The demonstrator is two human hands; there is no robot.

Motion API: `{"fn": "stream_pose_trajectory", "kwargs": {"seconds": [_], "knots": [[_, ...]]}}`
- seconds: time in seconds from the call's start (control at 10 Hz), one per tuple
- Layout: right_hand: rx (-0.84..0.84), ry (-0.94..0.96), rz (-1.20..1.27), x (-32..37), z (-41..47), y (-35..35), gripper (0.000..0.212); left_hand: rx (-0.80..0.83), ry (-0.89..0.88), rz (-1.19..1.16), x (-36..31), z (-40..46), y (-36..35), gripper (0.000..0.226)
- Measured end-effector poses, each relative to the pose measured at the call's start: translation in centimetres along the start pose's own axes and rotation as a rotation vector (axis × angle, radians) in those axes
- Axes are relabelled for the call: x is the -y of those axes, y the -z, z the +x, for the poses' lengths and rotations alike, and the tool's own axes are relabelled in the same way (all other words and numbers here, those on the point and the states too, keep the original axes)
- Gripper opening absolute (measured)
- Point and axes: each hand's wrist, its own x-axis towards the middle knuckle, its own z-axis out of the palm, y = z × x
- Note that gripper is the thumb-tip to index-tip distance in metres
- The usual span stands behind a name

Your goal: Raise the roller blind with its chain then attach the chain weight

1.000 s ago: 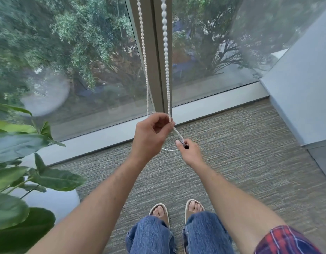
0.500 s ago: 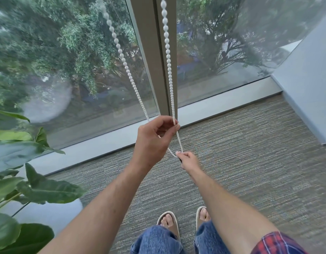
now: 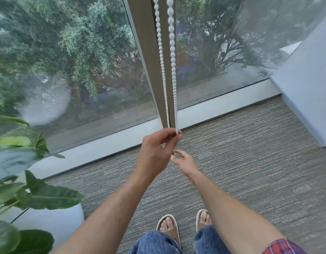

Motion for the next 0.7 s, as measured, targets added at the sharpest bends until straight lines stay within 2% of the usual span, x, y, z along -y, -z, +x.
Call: {"fn": "stream_pose_trajectory", "kwargs": {"seconds": [0.2,0.3,0.4,0.5,0.7], "knots": [[-0.016,0.087,-0.282,3.1,-3.7,1.8,0.056,0.013,0.039,0.13,-1.5,-1.8,0.1,0.01],[-0.021,0.219,-0.41,5.8,-5.9,2.8,0.061,0.103,0.156,0.205,-2.7,-1.7,0.4,0.03],[-0.118,0.353,-0.592,8.8,-8.0,3.8,0.064,0.147,0.207,0.243,-4.1,-1.2,1.0,0.057],[-0.189,0.503,-0.697,12.2,-10.4,4.6,0.064,0.16,0.253,0.278,-6.2,-0.6,2.3,0.071],[-0.32,0.758,-0.835,19.6,-15.7,5.7,0.076,0.035,0.089,0.446,-12.0,1.0,6.0,0.073]]}}
